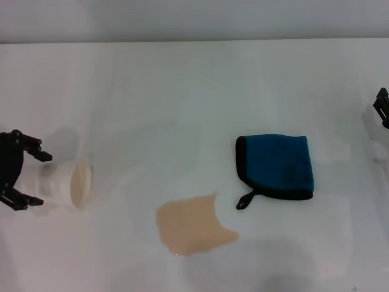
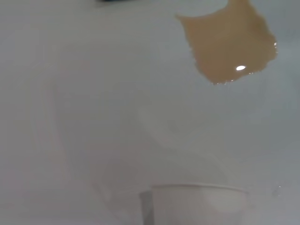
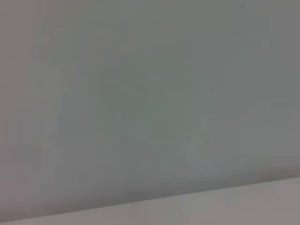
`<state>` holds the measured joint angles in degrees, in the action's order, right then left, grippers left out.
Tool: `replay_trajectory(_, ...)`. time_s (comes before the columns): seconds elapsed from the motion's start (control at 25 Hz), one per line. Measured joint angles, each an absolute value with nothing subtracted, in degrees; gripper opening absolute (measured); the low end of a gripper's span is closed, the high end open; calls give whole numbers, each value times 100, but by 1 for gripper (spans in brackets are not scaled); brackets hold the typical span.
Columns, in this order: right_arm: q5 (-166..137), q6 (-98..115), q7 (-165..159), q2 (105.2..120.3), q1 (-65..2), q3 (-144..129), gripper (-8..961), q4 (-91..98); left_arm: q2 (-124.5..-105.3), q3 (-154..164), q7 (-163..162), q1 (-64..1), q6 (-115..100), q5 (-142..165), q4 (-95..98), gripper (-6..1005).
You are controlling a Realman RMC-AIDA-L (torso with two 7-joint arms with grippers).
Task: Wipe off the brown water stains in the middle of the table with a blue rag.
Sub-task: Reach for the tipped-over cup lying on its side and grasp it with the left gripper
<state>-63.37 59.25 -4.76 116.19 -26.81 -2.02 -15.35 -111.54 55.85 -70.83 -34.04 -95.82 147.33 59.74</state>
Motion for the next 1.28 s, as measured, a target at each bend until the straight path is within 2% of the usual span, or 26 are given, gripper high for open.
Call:
replay_trajectory(0.96, -6337, 5916, -474, 11620, -2700, -202, 842, -1423, -11268, 5640, -6990, -3552, -9085, 14826, 5480, 866)
replay_trajectory(1.28, -6337, 5915, -474, 11619, -2695, -202, 842, -1424, -11415, 5640, -7008, -3555, -8825, 15043, 5460, 862)
